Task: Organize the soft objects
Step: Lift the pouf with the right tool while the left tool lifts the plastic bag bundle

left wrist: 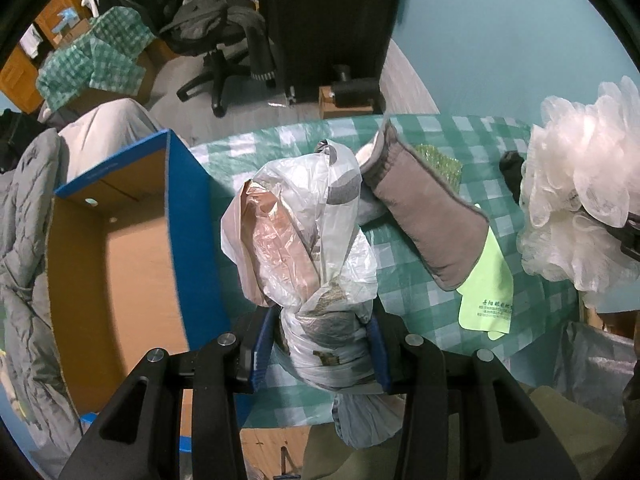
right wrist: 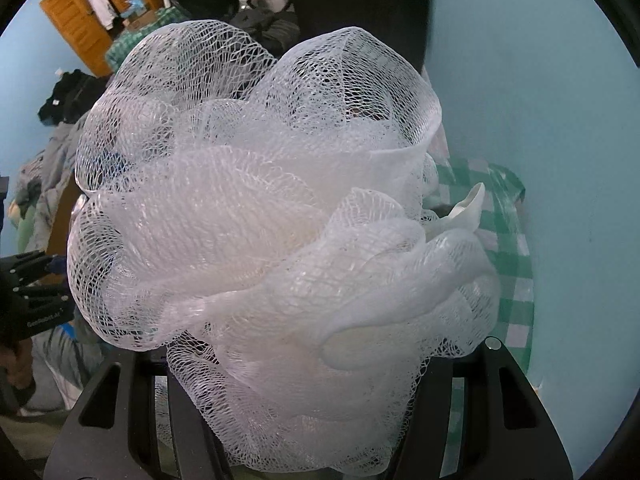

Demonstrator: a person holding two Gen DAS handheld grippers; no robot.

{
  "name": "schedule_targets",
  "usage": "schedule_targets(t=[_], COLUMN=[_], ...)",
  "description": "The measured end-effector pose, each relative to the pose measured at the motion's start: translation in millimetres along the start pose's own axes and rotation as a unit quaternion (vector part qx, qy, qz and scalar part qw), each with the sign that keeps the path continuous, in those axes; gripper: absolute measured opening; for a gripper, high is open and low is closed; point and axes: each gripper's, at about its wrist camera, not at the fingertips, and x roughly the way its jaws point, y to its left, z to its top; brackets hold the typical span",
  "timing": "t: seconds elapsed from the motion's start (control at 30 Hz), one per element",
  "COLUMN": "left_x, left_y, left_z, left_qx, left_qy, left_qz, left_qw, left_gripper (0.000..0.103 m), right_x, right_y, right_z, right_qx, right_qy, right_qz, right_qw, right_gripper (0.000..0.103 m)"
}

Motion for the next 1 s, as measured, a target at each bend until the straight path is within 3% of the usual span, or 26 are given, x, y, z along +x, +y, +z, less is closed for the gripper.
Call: schedule_targets(t=[0.33,1.0], left_x=[-21.3,-46.8], left_y=[21.9,81.7], left_z=[-4.8,-20.3], left_qx=[-0.012,-0.082], left_qy=[-0.020,-0.035], left_qz=[0.009,0.026], left_qw=[0.9997,0.9957], left_gripper=[0.042,0.042], right_x=[-3.9,6.1], right_y=[38.6,117.9], right_z=[19.4,54.6], right_qx=[-0.032,-0.115], right_qy=[-0.012,-0.024], right_qz=[0.017,0.066], right_qw=[0.999,0.991], right_gripper=[0.057,0.057])
